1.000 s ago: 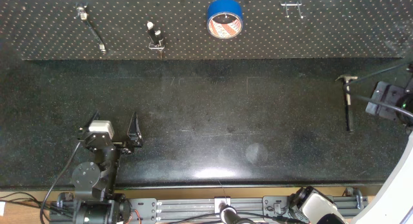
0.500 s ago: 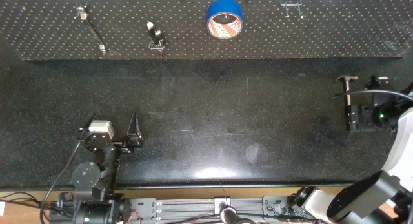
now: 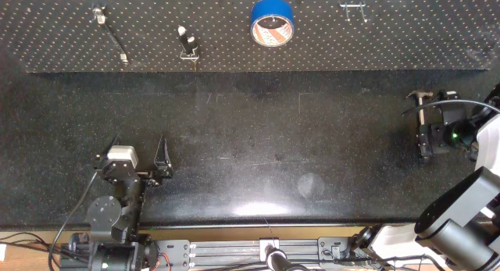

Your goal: Place Tools Onto Pegboard

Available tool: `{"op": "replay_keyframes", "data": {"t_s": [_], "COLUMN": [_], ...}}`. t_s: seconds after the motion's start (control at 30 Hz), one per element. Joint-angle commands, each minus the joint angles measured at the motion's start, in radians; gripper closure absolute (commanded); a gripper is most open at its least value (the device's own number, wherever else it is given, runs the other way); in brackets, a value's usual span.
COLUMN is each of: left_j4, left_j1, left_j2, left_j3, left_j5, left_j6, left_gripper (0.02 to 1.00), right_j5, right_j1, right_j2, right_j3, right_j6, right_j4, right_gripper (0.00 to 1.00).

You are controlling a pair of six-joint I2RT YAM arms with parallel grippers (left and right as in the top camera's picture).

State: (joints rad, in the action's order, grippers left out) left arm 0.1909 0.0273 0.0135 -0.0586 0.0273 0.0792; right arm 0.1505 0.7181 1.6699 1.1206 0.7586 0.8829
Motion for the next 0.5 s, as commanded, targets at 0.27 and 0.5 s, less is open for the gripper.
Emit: {"op": "replay_keyframes", "data": {"t_s": [0.27, 0.5], "left_j4": [-0.001, -0.001], "left_j1": [-0.008, -0.008], "left_j2": [-0.009, -0.009], "left_j3": [0.004, 0.005], "left_j5": [0.008, 0.008], "left_j6": [-0.009, -0.009], "left_gripper": [0.023, 0.023], "right_j5": [-0.066, -0.092], "right_j1": [-0.072, -0.072], "right_j2": [0.052, 0.068], "right_j3": [-0.007, -0.007], "right_j6": [-0.104, -0.103], "right_j4": [-0.004, -0.011], "right_gripper": [0.066, 0.066]}}
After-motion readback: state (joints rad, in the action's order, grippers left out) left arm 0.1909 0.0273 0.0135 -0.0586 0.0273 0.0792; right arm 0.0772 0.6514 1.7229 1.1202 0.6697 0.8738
